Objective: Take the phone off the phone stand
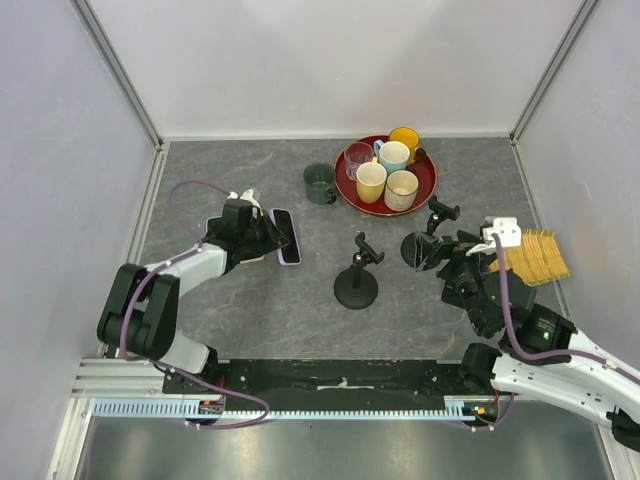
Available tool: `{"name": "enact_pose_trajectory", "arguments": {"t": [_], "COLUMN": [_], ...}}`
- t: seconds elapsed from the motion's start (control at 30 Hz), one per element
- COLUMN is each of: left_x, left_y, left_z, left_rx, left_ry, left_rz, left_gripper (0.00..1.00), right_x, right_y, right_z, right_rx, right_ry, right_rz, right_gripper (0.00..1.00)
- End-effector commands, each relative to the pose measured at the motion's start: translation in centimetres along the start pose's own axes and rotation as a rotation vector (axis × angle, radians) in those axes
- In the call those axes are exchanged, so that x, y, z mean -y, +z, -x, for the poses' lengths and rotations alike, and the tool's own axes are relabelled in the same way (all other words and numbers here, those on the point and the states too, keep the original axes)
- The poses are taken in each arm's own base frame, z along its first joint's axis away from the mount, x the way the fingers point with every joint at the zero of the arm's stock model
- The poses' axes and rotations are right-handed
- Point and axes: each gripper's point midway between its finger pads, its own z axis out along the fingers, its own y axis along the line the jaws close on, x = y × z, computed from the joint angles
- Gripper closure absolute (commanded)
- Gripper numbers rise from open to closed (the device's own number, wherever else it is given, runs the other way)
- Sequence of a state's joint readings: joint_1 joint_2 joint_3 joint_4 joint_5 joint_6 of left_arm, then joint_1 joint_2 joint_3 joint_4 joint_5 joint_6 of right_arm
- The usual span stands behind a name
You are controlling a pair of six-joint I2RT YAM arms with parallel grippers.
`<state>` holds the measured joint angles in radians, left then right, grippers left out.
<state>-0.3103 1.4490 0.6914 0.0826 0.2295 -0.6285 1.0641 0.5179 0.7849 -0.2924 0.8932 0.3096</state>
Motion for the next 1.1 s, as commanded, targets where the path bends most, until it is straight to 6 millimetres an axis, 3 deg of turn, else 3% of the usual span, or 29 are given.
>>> {"name": "enact_pose_trajectory", "arguments": {"t": [0.0, 0.13, 0.27, 0.37, 0.47, 0.5, 0.77, 0.87, 1.07], "left_x": [3.5, 1.0, 0.0, -0.8, -1.2, -1.3, -3.2, -3.5, -3.3], "left_y": [1.1, 2.7, 3.7, 4.4, 4.9, 4.9, 3.3, 2.6, 2.2], "left_z": [4.9, 5.5, 6.1, 5.4, 4.5, 4.4, 4.5, 5.0, 5.7], "left_rx": [0.091, 0.087, 0.066, 0.017, -0.038, -0.041, -0.017, -0.003, 0.005], "left_ry": [-0.079, -0.104, -0.098, -0.074, -0.064, -0.063, 0.007, 0.041, 0.079], "left_rz": [-0.132, -0.054, -0.022, 0.002, 0.01, 0.012, 0.123, 0.158, 0.167], "left_gripper": [0.98, 0.98, 0.98, 0.91, 0.79, 0.7, 0.45, 0.4, 0.38], "right_x": [1.6, 1.5, 1.5, 1.7, 1.9, 1.9, 1.6, 1.4, 1.4], "right_y": [0.2, 0.3, 0.3, 0.1, 0.0, 0.0, 0.2, 0.2, 0.2], "right_z": [-1.0, -1.6, -1.7, -1.4, -1.3, -1.3, -1.6, -1.7, -1.7], "right_rx": [0.022, 0.029, 0.03, 0.04, 0.048, 0.047, 0.038, 0.033, 0.033], "right_ry": [-0.107, -0.097, -0.094, -0.076, -0.065, -0.066, -0.08, -0.085, -0.086], "right_rz": [-0.054, -0.042, -0.042, -0.039, -0.044, -0.044, -0.035, -0.032, -0.029], "right_gripper": [0.02, 0.02, 0.02, 0.02, 0.02, 0.02, 0.02, 0.02, 0.02]}}
